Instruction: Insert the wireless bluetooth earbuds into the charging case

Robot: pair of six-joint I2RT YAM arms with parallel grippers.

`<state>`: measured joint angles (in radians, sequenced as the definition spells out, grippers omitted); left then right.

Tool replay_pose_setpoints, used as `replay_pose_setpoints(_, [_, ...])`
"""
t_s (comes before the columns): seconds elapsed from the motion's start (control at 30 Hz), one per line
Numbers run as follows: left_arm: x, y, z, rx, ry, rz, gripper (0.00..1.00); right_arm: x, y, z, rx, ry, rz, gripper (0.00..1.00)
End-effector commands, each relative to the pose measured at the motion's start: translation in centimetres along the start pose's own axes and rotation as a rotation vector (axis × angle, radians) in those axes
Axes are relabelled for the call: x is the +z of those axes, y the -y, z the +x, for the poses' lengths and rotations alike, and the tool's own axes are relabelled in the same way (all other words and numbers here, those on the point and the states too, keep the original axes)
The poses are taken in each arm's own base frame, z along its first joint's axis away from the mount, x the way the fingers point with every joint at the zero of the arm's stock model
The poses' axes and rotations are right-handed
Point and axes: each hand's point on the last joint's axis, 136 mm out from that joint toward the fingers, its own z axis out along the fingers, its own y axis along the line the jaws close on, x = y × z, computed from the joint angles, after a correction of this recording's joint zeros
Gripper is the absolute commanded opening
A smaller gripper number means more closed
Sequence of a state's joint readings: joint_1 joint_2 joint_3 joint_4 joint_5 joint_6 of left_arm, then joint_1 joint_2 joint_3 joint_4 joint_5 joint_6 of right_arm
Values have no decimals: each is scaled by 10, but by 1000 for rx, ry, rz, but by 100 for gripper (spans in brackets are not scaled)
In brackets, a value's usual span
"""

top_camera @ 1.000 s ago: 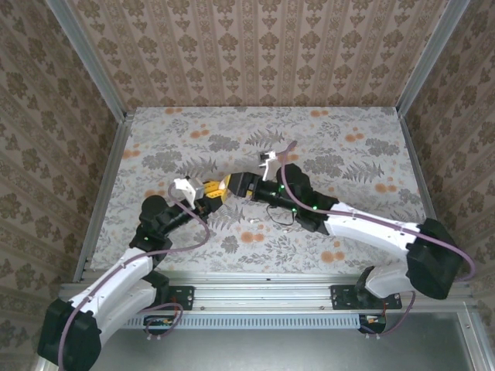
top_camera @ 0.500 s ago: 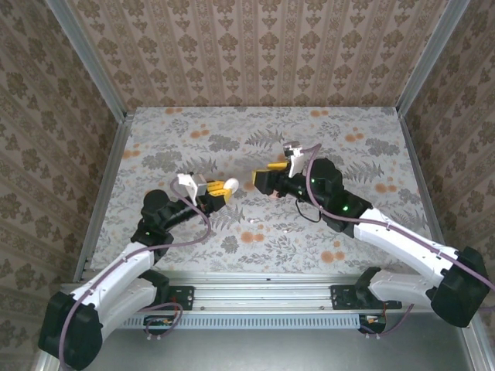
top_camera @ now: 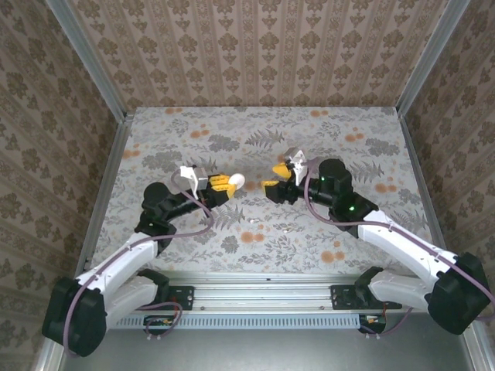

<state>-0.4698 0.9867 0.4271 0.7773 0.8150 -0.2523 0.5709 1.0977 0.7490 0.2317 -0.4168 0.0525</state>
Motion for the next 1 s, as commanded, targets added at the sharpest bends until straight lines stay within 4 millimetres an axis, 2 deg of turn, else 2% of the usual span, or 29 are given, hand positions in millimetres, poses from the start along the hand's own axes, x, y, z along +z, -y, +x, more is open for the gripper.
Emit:
replay_pose_setpoints(0.0, [5, 19, -31, 72, 60, 127, 8, -12, -25, -6, -183, 30, -142, 66])
replay_pose_setpoints(0.17, [10, 27, -32, 113, 44, 197, 8, -22, -35, -6, -270, 27, -238, 65])
replay_pose_setpoints(0.3, [10, 38, -32, 141, 36, 246, 8, -26, -51, 6, -371, -9, -351, 65])
replay_pose_setpoints(0.43, [7, 48, -29, 188, 31, 262, 9, -24, -56, 12, -389, -57, -412, 64])
replay_pose_setpoints(0.7, [7, 60, -28, 215, 35, 304, 9, -7, -64, 0, -369, -65, -506, 63])
replay_pose_setpoints(0.97, [6, 60, -26, 229, 33, 284, 8, -5, -86, -10, -400, -59, -654, 59])
